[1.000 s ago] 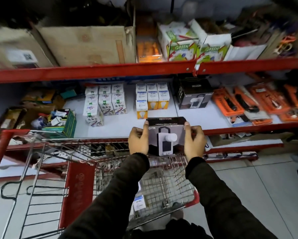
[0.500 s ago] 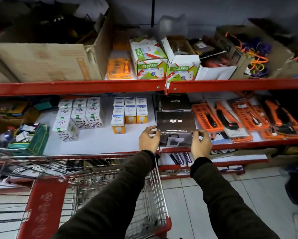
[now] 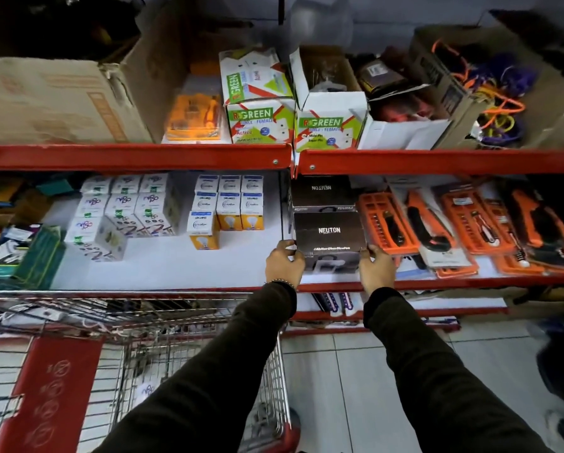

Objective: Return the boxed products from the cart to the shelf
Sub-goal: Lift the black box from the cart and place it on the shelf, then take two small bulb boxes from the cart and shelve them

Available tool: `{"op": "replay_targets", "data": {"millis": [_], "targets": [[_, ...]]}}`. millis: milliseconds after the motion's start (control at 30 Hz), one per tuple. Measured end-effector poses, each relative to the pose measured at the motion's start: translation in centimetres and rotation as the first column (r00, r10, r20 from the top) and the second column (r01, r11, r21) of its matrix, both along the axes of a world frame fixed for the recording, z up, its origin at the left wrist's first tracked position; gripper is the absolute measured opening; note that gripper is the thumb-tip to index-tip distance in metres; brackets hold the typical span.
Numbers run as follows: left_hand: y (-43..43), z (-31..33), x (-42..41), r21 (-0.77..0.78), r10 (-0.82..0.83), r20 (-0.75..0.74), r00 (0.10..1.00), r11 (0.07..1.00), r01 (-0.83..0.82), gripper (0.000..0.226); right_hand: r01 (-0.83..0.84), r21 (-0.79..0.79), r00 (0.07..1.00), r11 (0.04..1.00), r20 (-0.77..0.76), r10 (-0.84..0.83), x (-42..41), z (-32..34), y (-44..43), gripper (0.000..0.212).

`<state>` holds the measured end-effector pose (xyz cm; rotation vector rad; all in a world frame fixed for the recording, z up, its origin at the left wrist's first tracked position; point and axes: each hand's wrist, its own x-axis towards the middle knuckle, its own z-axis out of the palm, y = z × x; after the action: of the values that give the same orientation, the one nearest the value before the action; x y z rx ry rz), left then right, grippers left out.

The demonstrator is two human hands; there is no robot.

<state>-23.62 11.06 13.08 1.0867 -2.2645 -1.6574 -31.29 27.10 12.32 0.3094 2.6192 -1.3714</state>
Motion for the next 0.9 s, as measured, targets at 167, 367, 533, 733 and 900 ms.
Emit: {"op": "replay_targets", "data": {"millis": [167,367,533,733,900], "targets": [[-0.1,0.0,0.1,0.005,-0.009,0.008,1.0,1.0,0.009,0.034,-0.024,-0.024,0.999,0.999,-0.034,0.024,0.6,0.3,-0.2,0.04],[-1.4,0.0,3.1,-0.226,-0.141,-0.129,0.982,0.968,0.109,0.036,-0.119,0.268,0.888,0.956,-0.401,0.223,3.6,1.3,-1.3,0.044],[-4.2,-0.6,7.4,-0.535,-0.251,-0.121,0.96,0.831,0.149,0.038,-0.252,0.475,0.776,0.843,-0.421,0.469,7.4,1.2,-4.7,0.043],[-8.6,-1.9,13.2,-0.677,-0.277,0.049,0.96,0.697,0.236,0.041,-0.433,0.551,0.685,0.713,-0.313,0.658,13.7,-0.8,-10.3,0.045],[-13.0,-4.2,18.7,-0.653,-0.26,0.19,0.947,0.687,0.32,0.047,-0.595,0.545,0.619,0.59,-0.158,0.77,18.8,-3.5,-14.3,0.048]]}}
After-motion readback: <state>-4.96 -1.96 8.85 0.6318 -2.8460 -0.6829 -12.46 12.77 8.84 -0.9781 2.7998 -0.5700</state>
